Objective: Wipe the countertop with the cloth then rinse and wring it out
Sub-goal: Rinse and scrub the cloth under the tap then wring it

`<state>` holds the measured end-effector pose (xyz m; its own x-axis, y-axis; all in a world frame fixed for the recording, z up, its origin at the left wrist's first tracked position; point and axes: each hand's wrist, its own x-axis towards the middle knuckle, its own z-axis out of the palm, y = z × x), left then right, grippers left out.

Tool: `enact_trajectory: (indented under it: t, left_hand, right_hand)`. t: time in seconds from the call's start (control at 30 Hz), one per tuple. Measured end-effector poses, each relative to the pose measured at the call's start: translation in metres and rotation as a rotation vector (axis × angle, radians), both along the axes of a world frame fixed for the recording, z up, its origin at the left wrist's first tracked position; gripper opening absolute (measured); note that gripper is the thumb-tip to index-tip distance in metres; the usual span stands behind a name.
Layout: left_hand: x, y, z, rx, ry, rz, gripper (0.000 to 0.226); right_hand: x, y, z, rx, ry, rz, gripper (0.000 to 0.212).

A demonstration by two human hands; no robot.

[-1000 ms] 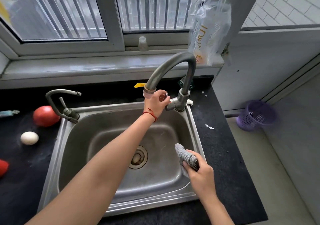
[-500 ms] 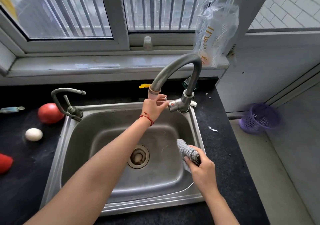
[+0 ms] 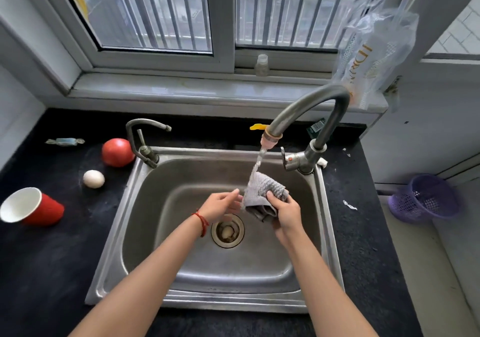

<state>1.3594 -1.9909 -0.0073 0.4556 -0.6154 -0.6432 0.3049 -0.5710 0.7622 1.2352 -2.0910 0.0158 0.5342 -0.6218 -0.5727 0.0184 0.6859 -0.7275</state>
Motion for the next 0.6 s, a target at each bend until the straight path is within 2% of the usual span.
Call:
enact_trajectory:
  t: [0.13,0.27,0.33,0.4,0.43,0.53,0.6]
  left_hand:
    - [-0.014,0.0,0.004,-0.123,0.318,0.258,0.03]
    - [-0.015,-0.004,0.003,-0.244,0.434,0.392,0.026]
    - [-0.011,-0.004,0.0,-0.262,0.414,0.445,0.02]
    - [-0.007,-0.005,-0.003,-0.273,0.367,0.483,0.016]
    - [-0.005,-0.006,-0.004,-0.27,0.34,0.486,0.014]
    - [-0.004,-0.009,-0.006,-0.258,0.293,0.468,0.014]
    - [-0.005,-0.013,-0.008,-0.244,0.248,0.432,0.016]
  right_hand:
    - [0.019,0.003,-0.006,0.118,-0.07,0.003,0.013]
    - [0.029,0.003,-0.013,0.098,-0.027,0.007,0.012]
    - [0.03,0.001,-0.015,-0.078,0.149,0.084,0.019]
    - [0.027,-0.001,-0.014,-0.361,0.375,0.194,0.04]
    - [0.025,-0.002,-0.013,-0.481,0.43,0.216,0.046]
    - [0.023,-0.001,-0.013,-0.668,0.404,0.308,0.049]
    - [0.028,0.004,-0.016,-0.682,0.437,0.425,0.071]
